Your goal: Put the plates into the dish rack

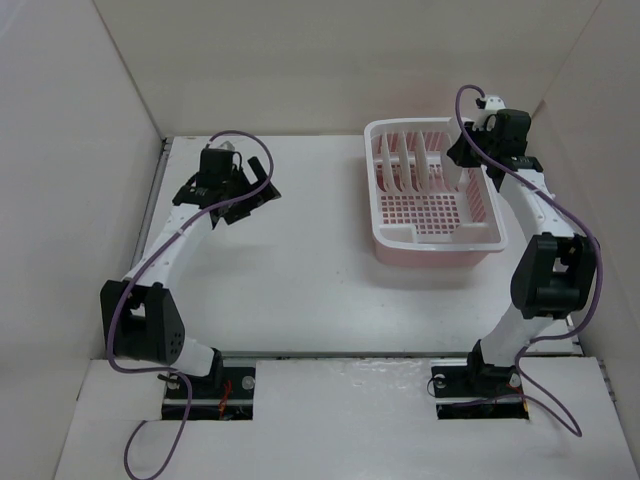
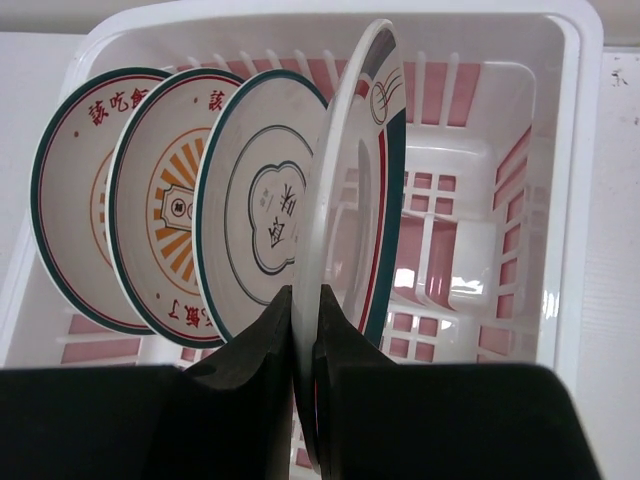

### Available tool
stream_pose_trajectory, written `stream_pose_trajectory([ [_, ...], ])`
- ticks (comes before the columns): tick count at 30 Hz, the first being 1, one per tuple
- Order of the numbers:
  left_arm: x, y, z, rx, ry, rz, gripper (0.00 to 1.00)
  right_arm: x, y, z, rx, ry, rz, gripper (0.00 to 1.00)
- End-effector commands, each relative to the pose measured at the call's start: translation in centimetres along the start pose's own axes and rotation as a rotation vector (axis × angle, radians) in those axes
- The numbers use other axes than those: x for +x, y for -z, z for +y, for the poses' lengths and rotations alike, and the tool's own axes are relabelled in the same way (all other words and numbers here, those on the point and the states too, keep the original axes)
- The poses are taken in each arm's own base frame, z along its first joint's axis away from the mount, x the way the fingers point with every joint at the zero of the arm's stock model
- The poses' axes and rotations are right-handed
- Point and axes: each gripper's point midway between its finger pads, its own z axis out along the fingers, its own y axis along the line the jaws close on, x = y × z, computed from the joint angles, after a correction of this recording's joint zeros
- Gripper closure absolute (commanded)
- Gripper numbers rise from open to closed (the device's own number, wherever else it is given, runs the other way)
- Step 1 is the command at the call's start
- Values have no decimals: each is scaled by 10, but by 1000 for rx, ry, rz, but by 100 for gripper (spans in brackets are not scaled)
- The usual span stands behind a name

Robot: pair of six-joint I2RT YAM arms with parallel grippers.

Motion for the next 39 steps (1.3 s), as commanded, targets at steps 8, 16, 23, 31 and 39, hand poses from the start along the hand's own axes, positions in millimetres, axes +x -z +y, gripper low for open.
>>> stream_pose_trajectory([
  [8, -15, 0, -20, 69, -31, -29, 0, -20, -20, 12, -91, 14, -66, 100],
  [16, -17, -1, -21, 69, -31, -29, 0, -16, -26, 7, -71, 9, -57, 100],
  [23, -19, -3, -22, 69, -31, -29, 0, -1, -41, -4, -37, -10, -8, 100],
  [31, -18, -4, -21, 64, -38, -22, 0, 4, -48, 2, -39, -8, 14, 66],
  [39, -20, -6, -22, 64, -38, -22, 0, -40, -24, 12, -21, 14, -74, 46],
])
